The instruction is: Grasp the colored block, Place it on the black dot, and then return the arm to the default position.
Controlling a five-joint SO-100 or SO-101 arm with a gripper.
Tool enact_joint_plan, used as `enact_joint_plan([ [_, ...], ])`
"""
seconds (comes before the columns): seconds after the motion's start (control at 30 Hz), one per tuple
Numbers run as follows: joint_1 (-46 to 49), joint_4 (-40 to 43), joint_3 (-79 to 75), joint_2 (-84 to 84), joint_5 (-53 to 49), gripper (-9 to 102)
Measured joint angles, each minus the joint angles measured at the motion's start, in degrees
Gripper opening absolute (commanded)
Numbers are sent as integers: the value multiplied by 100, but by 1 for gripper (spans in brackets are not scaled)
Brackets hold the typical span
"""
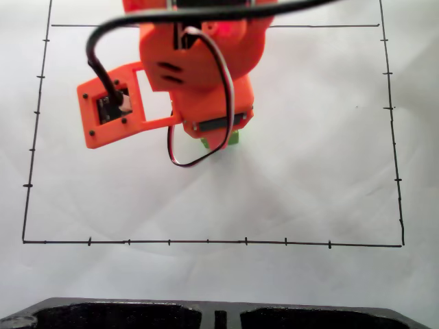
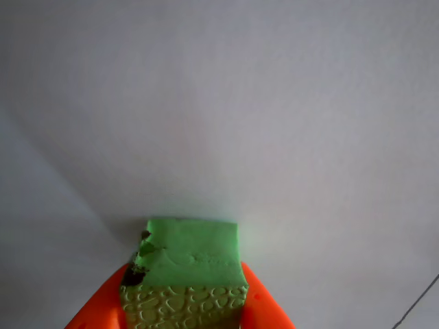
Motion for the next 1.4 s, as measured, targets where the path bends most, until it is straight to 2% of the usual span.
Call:
enact_joint_plan([
  [0.43,-9,-70,88,-62,18,20],
  [0.7,-18,202,193,114,-70,36],
  [0.83,-53,360,229,413,-229,40],
  [1.1,-44,756,554,1846,-668,35],
  [1.4,290,1600,1292,4676,-1213,19],
])
